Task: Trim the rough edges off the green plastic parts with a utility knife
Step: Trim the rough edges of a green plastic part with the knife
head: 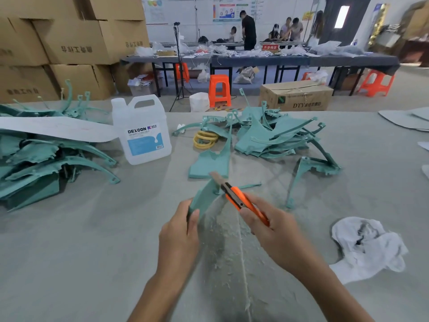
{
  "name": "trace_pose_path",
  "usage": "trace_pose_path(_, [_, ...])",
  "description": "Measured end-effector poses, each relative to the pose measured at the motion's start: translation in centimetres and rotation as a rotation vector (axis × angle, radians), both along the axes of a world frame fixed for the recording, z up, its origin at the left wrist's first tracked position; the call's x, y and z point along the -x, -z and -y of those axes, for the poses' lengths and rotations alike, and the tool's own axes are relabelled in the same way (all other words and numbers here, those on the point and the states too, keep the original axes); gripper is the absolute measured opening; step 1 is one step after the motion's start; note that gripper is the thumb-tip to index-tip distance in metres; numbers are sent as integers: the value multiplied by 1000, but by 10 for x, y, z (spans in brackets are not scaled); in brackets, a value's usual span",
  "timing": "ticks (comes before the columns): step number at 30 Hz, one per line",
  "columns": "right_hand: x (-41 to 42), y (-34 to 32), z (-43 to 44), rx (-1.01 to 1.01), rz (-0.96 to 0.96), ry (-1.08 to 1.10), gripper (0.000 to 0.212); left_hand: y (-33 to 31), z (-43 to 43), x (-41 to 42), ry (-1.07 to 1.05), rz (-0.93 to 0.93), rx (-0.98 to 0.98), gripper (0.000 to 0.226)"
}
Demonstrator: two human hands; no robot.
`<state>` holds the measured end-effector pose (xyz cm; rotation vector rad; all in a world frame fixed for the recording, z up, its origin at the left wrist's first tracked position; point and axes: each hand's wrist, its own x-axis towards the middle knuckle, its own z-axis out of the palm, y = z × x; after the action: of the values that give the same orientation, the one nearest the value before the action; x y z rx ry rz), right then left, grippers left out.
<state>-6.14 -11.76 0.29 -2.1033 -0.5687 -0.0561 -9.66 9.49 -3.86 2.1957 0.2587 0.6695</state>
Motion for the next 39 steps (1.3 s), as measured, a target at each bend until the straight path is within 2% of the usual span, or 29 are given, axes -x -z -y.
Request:
trace_pose_path(13, [-38,-40,15,376,24,-231,31,8,0,9,77,4,-92,19])
trace_pose_path(17, [-64,-59,21,588,99,-181,32,7,1,10,102,10,-135,20])
trace_pose_path(19, [-68,-64,20,599,134,-168,30,8,1,9,98,21,-123,20])
trace_pose_path(22, [-61,-67,11,582,177,-288,29,9,-1,7,87,22,-107,18])
trace_pose_path(26, [-73,-80,11,799,230,-207,33,10,-1,9,122,18,-143,18])
trace_pose_path(31, [-67,-79,10,752,210,-307,31,8,2,11,117,46,-148,23])
trace_pose_path(35, [-73,-82,17,819,279,-197,33,8,3,13,120,60,-148,23])
trace_pose_path(37, [-68,-82,15,756,232,-292,31,7,2,13,120,60,-154,21])
trace_pose_path(39, [-69,-82,13,775,216,-314,28,7,2,12,129,62,-167,21])
